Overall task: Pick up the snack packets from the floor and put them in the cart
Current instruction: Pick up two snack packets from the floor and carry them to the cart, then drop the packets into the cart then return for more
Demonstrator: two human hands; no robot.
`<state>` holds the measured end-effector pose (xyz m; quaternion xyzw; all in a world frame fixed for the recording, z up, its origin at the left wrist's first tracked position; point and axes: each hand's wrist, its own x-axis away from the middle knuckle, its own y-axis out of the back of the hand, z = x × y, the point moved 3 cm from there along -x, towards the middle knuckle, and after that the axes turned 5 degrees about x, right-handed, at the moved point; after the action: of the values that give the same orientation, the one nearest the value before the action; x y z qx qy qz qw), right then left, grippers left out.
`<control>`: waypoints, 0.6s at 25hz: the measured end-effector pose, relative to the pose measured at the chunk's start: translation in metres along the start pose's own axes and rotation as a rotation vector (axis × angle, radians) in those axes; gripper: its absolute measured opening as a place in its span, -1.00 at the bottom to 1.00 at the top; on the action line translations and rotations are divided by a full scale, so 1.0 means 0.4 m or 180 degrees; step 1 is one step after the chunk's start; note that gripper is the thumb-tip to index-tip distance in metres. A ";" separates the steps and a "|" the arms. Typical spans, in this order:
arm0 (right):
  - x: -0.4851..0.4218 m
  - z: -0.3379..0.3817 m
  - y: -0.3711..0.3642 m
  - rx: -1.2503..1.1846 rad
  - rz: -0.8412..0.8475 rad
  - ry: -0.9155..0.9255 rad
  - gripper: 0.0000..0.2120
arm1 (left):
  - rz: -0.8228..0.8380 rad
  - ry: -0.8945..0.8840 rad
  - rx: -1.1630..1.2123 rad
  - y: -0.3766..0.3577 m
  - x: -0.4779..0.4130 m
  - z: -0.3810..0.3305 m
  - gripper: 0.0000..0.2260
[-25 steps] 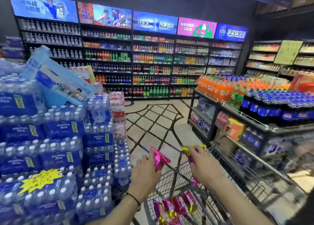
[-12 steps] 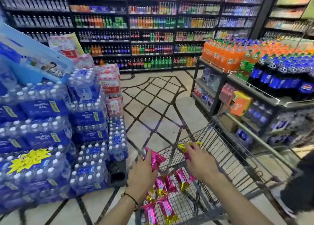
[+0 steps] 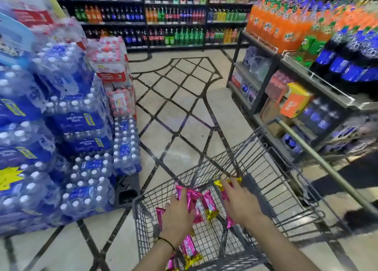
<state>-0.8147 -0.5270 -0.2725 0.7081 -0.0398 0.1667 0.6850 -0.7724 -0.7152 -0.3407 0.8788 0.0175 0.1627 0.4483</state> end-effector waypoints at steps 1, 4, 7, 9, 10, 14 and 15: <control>-0.018 -0.009 -0.017 0.0006 0.0067 0.0019 -0.50 | 0.0027 0.0048 0.0031 -0.021 -0.015 -0.002 -0.32; -0.085 -0.044 -0.075 0.0020 0.0244 0.0087 -0.48 | 0.0078 0.0267 0.0054 -0.091 -0.057 -0.011 -0.30; -0.151 -0.081 -0.144 0.0110 0.0441 0.0277 -0.41 | 0.0049 0.0591 0.0029 -0.176 -0.096 -0.017 -0.29; -0.183 -0.113 -0.203 0.0097 0.0599 0.0407 -0.40 | 0.0039 0.0769 -0.0021 -0.244 -0.111 -0.022 -0.27; -0.198 -0.128 -0.230 0.0094 0.0656 0.0465 -0.39 | 0.0082 0.0866 -0.0069 -0.275 -0.115 -0.025 -0.27; -0.261 -0.186 -0.354 0.0213 0.0901 0.0727 -0.38 | 0.0211 0.1282 0.0140 -0.411 -0.140 -0.010 -0.27; -0.277 -0.195 -0.387 0.0247 0.0974 0.0790 -0.37 | 0.0230 0.1353 0.0167 -0.446 -0.150 -0.004 -0.27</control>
<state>-0.8891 -0.4605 -0.4524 0.6936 -0.0558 0.3563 0.6236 -0.8092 -0.6179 -0.4975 0.8361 0.0843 0.3598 0.4054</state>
